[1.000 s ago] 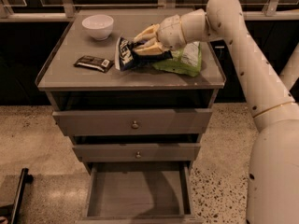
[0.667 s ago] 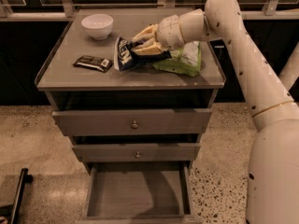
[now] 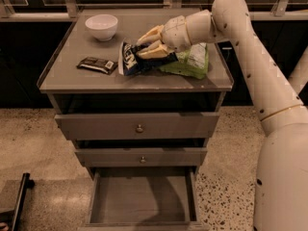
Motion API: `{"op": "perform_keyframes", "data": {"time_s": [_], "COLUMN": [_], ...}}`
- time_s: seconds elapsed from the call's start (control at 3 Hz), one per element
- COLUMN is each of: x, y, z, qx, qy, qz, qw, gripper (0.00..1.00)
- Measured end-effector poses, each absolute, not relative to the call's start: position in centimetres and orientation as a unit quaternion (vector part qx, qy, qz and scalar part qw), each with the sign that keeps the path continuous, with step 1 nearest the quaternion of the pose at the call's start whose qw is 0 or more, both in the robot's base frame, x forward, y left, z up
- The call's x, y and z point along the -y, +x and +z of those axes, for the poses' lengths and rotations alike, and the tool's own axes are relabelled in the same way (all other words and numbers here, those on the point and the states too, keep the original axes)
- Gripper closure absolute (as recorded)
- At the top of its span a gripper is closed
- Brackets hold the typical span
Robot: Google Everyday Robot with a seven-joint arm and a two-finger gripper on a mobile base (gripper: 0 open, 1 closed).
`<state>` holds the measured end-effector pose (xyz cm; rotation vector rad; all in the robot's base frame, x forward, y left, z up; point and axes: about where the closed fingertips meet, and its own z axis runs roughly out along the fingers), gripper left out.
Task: Pick blue chip bag from bottom drawer and place on counter
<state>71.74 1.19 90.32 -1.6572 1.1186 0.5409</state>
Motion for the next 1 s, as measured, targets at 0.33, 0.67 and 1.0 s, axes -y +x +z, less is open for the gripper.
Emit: {"op": "perform_keyframes", "data": {"time_s": [0.33, 0.67, 1.0], "x": [-1.19, -1.19, -1.2], "y": [71.74, 71.74, 71.74], "z": [90.32, 90.32, 90.32], "qx": [-0.465, -0.465, -0.465], "qy": [-0.688, -0.688, -0.688], "qz": [0.225, 0.225, 0.225], "qw": [0.51, 0.51, 0.51], "gripper": [0.12, 0.0, 0.0]}}
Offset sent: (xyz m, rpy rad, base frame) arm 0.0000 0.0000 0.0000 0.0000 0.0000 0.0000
